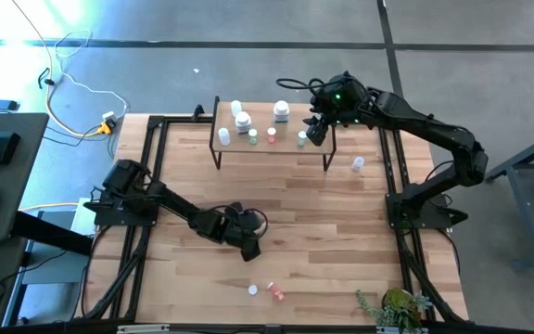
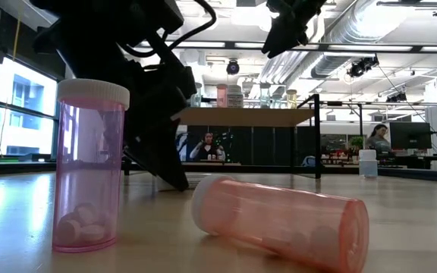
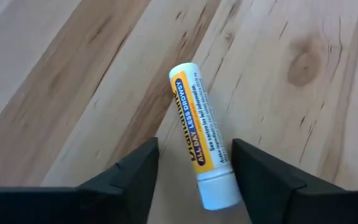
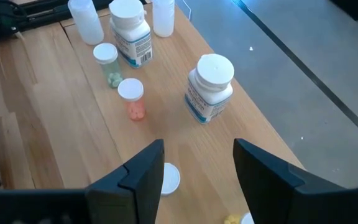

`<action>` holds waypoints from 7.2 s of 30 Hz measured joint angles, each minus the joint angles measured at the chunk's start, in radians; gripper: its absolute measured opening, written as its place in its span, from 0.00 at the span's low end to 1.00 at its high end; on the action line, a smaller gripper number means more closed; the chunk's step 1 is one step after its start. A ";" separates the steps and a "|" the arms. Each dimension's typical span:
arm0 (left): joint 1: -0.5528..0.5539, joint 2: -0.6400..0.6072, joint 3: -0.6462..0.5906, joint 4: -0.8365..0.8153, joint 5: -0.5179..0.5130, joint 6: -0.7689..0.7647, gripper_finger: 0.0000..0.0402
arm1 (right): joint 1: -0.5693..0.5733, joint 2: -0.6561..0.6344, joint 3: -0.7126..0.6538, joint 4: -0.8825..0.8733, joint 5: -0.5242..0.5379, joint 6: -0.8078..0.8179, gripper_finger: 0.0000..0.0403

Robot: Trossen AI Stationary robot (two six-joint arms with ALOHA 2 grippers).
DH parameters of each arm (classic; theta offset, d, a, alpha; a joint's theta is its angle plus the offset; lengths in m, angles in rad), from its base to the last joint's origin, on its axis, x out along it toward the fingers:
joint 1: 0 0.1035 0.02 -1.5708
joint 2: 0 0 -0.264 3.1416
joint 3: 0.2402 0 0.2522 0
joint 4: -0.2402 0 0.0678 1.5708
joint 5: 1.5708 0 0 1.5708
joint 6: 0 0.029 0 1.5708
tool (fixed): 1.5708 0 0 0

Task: Pick and place medicine bottles onto shelf by color
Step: Put the white yellow pill bottle on the shelf

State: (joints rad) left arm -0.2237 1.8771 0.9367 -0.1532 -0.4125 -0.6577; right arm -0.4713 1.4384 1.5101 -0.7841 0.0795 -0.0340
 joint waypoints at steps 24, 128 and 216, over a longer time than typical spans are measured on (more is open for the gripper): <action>0.015 -0.096 -0.007 -0.076 0.039 0.183 0.19 | 0.003 0.000 0.000 -0.121 -0.162 -0.017 0.46; -0.039 -0.485 -0.003 0.232 -0.235 1.692 0.28 | 0.400 0.280 0.000 0.281 -0.762 0.909 0.15; 0.520 -0.727 0.278 -0.312 0.406 0.477 0.50 | 0.227 0.136 0.000 0.424 -0.462 0.409 0.14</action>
State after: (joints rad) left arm 0.2960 1.1503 1.2150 -0.4657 -0.0067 -0.1810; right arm -0.2441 1.5745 1.5101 -0.3603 -0.3825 0.3749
